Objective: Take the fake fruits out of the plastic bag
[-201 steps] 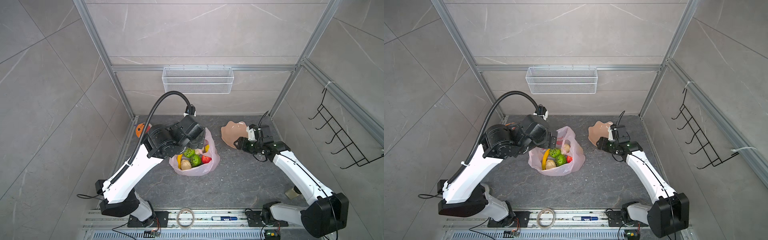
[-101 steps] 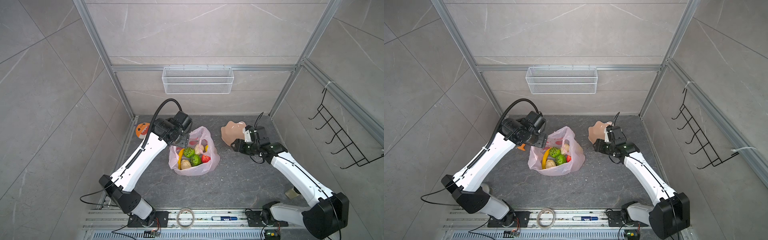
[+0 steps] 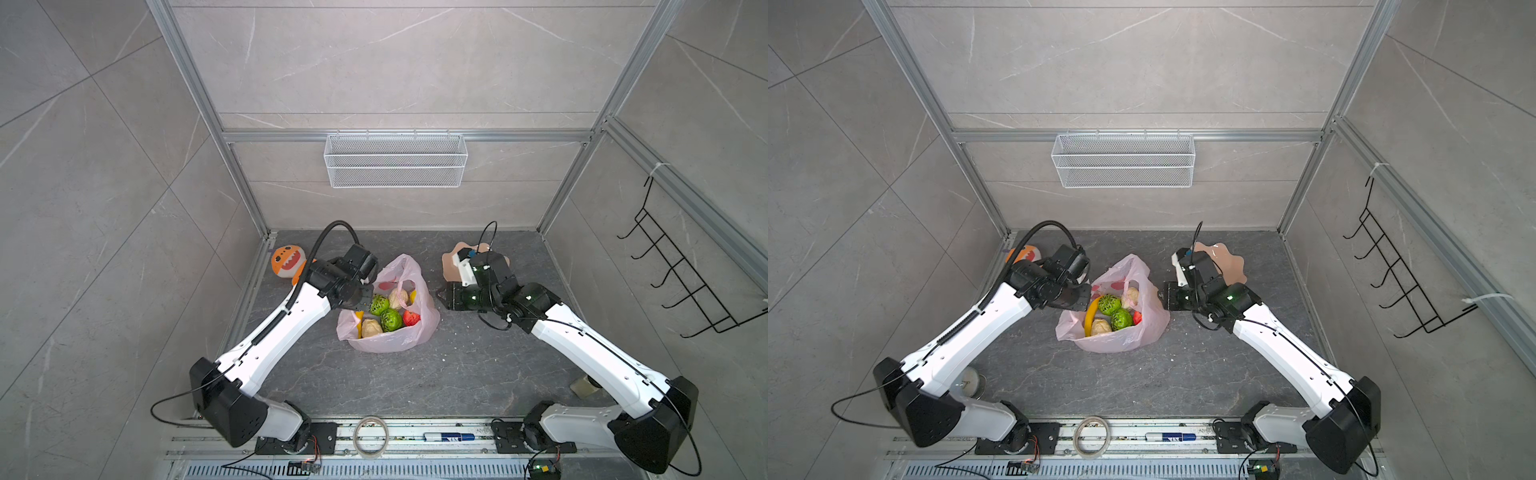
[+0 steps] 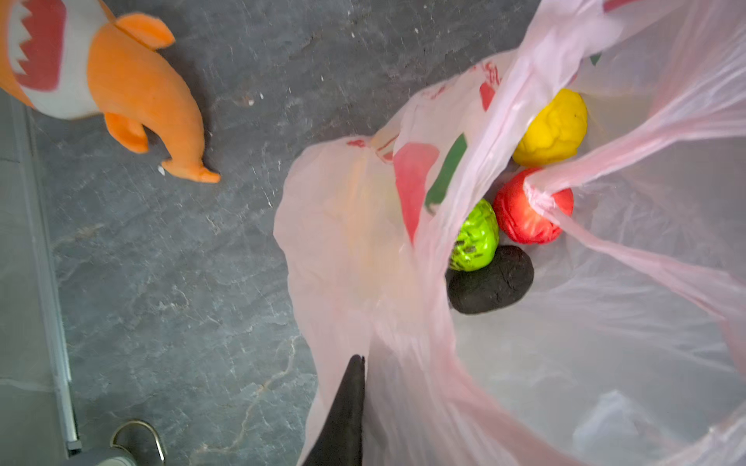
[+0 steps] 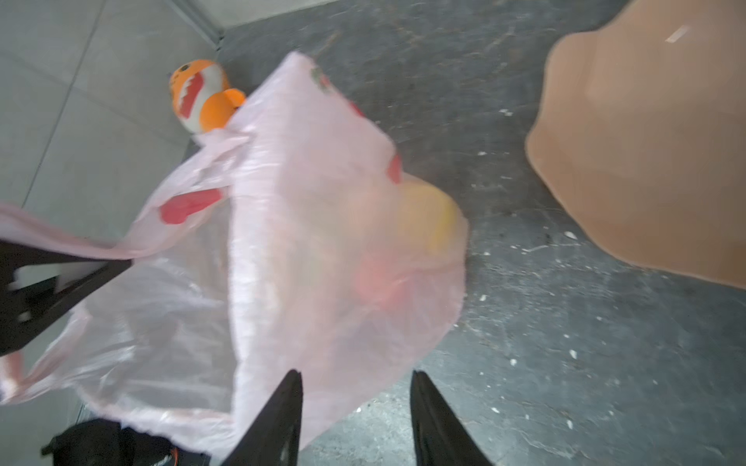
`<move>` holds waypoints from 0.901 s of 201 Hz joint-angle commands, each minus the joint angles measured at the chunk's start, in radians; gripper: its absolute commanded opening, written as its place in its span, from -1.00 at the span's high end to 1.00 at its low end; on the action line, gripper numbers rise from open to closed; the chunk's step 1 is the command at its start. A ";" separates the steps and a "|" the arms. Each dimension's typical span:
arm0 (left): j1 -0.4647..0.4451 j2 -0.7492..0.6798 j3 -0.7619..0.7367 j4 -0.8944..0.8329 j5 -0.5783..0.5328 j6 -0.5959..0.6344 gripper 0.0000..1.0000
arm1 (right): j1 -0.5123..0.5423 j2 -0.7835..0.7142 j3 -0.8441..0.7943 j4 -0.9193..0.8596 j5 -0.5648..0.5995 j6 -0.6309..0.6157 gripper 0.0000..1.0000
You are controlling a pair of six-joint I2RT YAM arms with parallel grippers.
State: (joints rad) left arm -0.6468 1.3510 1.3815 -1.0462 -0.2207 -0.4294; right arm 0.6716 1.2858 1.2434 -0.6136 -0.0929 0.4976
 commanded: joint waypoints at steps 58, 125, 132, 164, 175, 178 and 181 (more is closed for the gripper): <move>-0.152 -0.293 -0.438 0.295 0.025 -0.310 0.85 | 0.319 0.317 0.156 0.099 0.085 0.068 0.22; -0.330 -0.366 -0.561 0.360 -0.246 -0.458 0.88 | 0.379 0.334 -0.018 0.107 0.160 0.165 0.30; -0.337 -0.361 -0.564 0.367 -0.278 -0.460 0.88 | 0.385 0.320 -0.044 0.092 0.170 0.176 0.31; -0.357 -0.328 -0.565 0.382 -0.332 -0.465 0.89 | 0.417 0.247 -0.178 0.067 0.209 0.231 0.31; -0.358 -0.314 -0.569 0.391 -0.339 -0.468 0.90 | 0.429 0.224 -0.224 0.067 0.230 0.251 0.31; -0.358 -0.309 -0.570 0.393 -0.340 -0.469 0.90 | 0.430 0.219 -0.235 0.068 0.234 0.254 0.32; -0.358 -0.306 -0.572 0.396 -0.341 -0.471 0.90 | 0.432 0.214 -0.246 0.070 0.237 0.258 0.32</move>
State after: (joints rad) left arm -0.9993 1.0206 0.8127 -0.6910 -0.4843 -0.8680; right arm 1.0805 1.5639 1.0725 -0.5156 0.0784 0.6891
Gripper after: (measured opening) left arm 0.059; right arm 0.343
